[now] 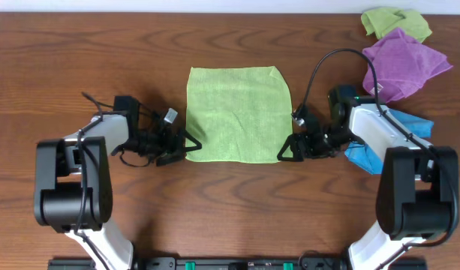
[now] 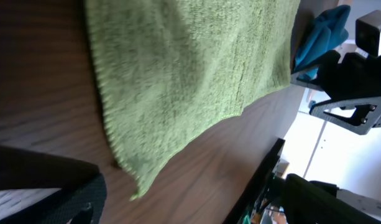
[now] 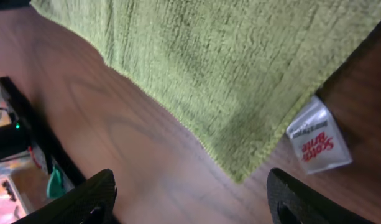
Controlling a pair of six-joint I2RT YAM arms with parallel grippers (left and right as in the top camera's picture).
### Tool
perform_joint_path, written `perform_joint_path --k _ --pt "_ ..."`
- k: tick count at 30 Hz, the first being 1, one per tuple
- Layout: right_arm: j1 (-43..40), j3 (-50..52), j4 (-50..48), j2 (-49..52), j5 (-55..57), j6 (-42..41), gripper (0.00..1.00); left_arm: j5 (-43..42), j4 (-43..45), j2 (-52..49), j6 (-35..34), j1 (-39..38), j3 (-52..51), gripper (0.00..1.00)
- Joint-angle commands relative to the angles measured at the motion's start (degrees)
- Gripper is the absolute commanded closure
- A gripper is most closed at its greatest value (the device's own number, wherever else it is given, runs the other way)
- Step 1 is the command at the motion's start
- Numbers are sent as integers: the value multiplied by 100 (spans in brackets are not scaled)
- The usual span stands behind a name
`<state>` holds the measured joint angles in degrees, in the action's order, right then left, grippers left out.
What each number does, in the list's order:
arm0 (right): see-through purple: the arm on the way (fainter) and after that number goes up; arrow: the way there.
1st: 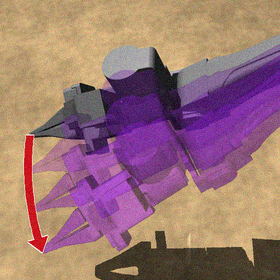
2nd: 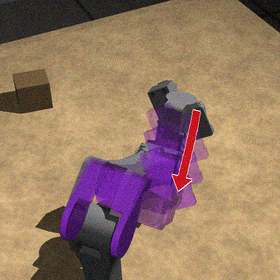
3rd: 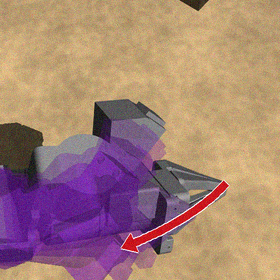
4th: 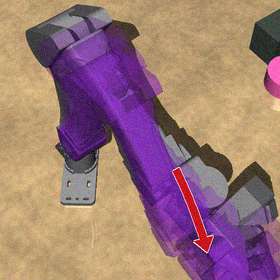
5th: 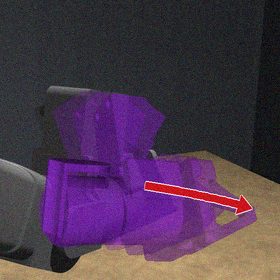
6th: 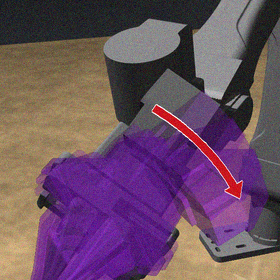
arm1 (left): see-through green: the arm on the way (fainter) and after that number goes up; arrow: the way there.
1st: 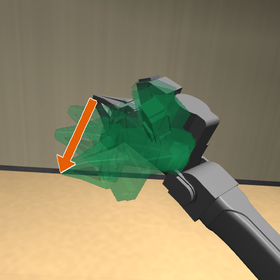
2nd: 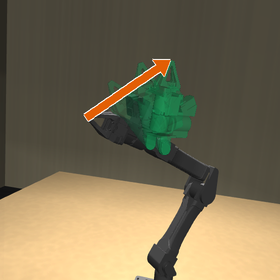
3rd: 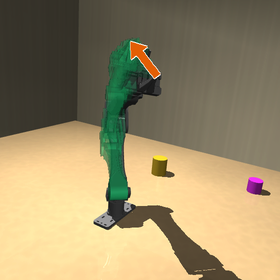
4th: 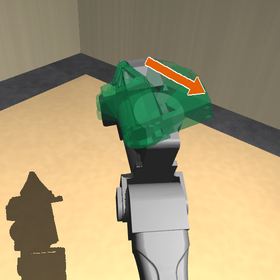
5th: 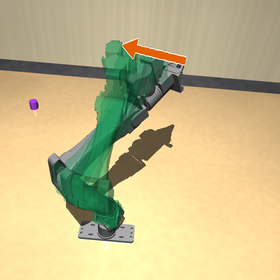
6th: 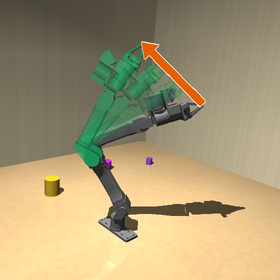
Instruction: Fold the cloth
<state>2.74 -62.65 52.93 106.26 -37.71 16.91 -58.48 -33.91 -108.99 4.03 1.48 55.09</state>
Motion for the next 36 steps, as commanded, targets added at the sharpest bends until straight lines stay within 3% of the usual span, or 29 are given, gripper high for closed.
perform_joint_path --k 1,16,23,25,30,33,34,36 --pt "-20 164 -144 -17 -109 -214 21 282 33 -7 -302 -157 -61 8" --pt "48 396 -1001 125 -114 -758 22 363 11 -9 -358 -238 -63 12" --pt "146 396 -1204 286 -138 -964 33 490 11 -11 -592 -238 -74 24" --pt "146 396 -1202 286 -138 -968 41 507 39 -17 -616 -238 -107 28" --pt "146 396 -1180 286 -140 -1176 73 507 190 -81 -964 -236 -162 58" --pt "146 393 -1115 286 -179 -1257 94 507 310 -109 -1217 -236 -162 84" --pt "146 393 -1110 286 -177 -1316 98 507 348 -109 -1276 -236 -162 92" --pt "146 393 -1104 284 -190 -1460 98 507 442 -109 -1401 -236 -162 94"
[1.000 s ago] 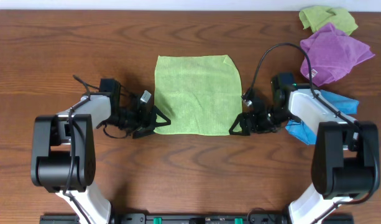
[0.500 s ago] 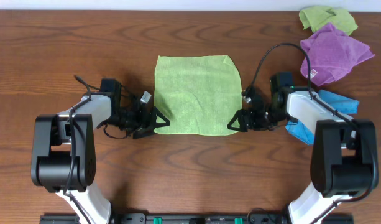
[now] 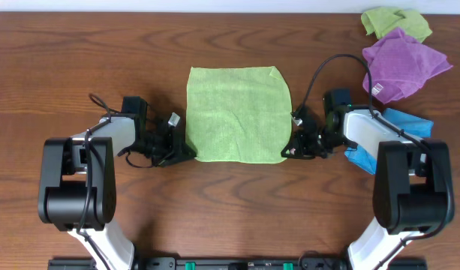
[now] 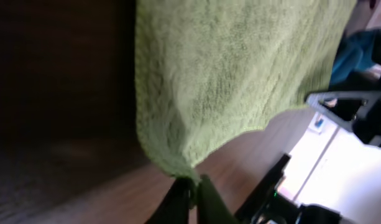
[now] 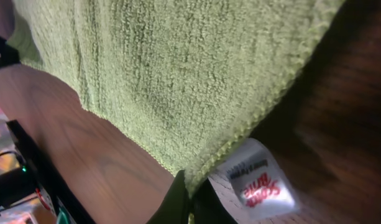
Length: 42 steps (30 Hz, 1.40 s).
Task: Fold the cloth
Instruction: 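Grasp the near corners and fold them forward onto the far edge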
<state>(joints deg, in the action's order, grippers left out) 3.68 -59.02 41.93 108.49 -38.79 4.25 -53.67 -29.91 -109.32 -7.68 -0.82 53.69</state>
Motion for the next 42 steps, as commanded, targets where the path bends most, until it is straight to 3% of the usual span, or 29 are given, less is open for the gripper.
perform_joint_path --k 1,9,15,22,26,32,42 --pt "52 26 13 61 -133 -195 98 26 70 -76 -236 -7 -22 95" --pt "50 -173 144 59 -518 -208 98 -61 391 -74 -951 -7 22 94" --pt "52 -986 402 48 -625 -210 98 -205 404 -42 -951 -7 645 94" --pt "70 -2011 33 50 -4 -503 98 887 597 -44 -949 -7 1786 94" --pt "114 -2052 -444 74 243 -758 99 986 1244 -92 -1202 -7 1928 94" --pt "125 -2114 -957 442 389 -1106 98 796 1867 -669 -1587 -7 2223 95" --pt "-4 -3545 -1132 1285 483 -1333 98 754 1598 -1919 -1611 9 4415 95"
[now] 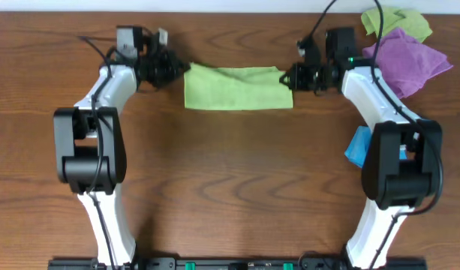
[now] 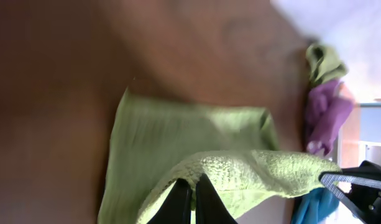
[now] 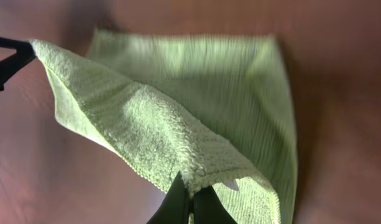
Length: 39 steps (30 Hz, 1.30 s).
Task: Fold the cloth
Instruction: 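Grasp the near corners and fold them forward onto the far edge, then release the folded strip and raise both grippers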
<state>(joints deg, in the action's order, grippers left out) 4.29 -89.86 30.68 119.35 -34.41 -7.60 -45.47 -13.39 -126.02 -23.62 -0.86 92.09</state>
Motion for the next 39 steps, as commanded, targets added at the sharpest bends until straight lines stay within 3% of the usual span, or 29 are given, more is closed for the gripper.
perform_joint_path --k 1,6,15,24,25,26,27,28,29,32,33,34,35,36,37,39 --pt "-76 -627 -4 306 52 -184 99 -66 -109 -356 -17 13 776 95" --pt "-127 -1259 177 734 -122 -310 98 -90 -627 -748 68 13 1394 95" --pt "4 -1255 1440 734 127 201 98 118 -2221 -745 876 20 1394 94" --pt "42 -1244 1818 734 490 439 98 568 -2643 -745 999 20 1394 94" --pt "44 -1244 1801 734 529 446 93 568 -2623 -745 994 20 1392 94" --pt "42 -1244 1794 734 560 448 77 566 -2616 -745 994 20 1394 85" --pt "39 -1244 1788 734 577 448 56 566 -2618 -745 994 22 1394 73" --pt "39 -1244 1773 732 577 448 42 562 -2625 -739 994 33 1394 59" --pt "26 -1244 1751 732 577 448 33 560 -2638 -737 997 48 1394 51" --pt "-42 -1263 1657 719 573 415 19 535 -2693 -664 999 133 1399 46" --pt "-70 -1300 1646 719 570 369 20 535 -2710 -614 1045 166 1414 46" --pt "-96 -1360 1650 717 568 310 28 535 -2728 -553 1093 195 1438 46" --pt "-125 -1453 1663 715 570 243 47 538 -2732 -470 1167 208 1471 47" --pt "-140 -1567 1674 708 570 188 70 551 -2723 -391 1259 208 1493 57" --pt "-144 -1679 1681 693 570 184 93 577 -2708 -302 1377 205 1521 73" --pt "-125 -1954 1696 686 575 186 98 942 -2704 -109 1508 155 1582 94"
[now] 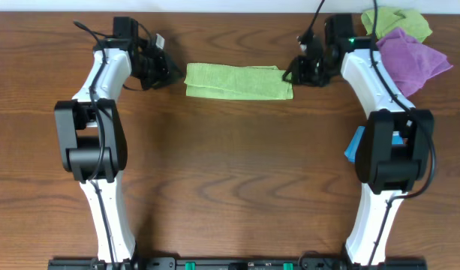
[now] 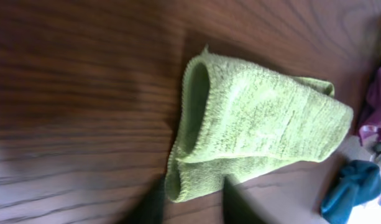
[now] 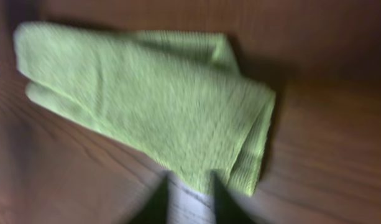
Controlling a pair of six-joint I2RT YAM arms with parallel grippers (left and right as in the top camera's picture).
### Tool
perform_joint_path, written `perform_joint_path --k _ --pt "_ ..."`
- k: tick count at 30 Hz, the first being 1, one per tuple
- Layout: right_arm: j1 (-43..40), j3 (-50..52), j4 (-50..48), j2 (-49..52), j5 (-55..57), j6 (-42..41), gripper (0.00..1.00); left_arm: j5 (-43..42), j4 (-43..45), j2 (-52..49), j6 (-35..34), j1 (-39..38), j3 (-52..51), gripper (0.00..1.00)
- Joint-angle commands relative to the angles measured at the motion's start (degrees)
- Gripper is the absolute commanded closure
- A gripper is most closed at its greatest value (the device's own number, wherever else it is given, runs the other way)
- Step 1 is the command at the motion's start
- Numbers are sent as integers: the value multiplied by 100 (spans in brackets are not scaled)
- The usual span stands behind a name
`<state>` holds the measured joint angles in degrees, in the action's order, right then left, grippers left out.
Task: Fold the cloth
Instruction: 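Release the folded strip and raise both grippers, then grasp the green strip's left and right ends with both grippers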
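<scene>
The green cloth (image 1: 237, 81) lies folded in half as a flat strip at the back of the table. My left gripper (image 1: 168, 72) is at its left end and my right gripper (image 1: 290, 73) at its right end. In the left wrist view the cloth (image 2: 258, 134) shows two stacked layers, and the left gripper (image 2: 190, 200) is open with the near corner between its blurred fingers. In the right wrist view the cloth (image 3: 153, 106) lies flat. There the right gripper (image 3: 190, 200) is open, with the cloth's white tag (image 3: 193, 198) between its fingers.
A purple cloth (image 1: 404, 60) and a light green cloth (image 1: 395, 21) lie bunched at the back right corner. A blue cloth (image 1: 355, 144) lies by the right arm. The table's far edge runs just behind both grippers.
Both grippers were shut on the lifted near corners over the far edge. Now both are open, and the top layer lies flat on the bottom one. The strip looks narrower.
Both grippers stood open beside the near corners of the flat cloth. Then each was shut on its corner. Then both held the corners over the far edge, with the cloth doubled. Now the cloth lies folded in half and is let go.
</scene>
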<state>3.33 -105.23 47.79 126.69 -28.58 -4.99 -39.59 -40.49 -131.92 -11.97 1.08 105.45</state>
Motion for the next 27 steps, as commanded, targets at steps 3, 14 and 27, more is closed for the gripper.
perform_joint_path --k 3,14,27 --pt "118 -710 -39 -48 334 -70 98 1084 44 616 584 -273 262 94" --pt "979 -586 153 -2 2557 20 99 3683 380 264 885 -1438 262 95" --pt "1110 -533 293 0 2756 15 99 3829 391 -267 723 -1652 260 94"
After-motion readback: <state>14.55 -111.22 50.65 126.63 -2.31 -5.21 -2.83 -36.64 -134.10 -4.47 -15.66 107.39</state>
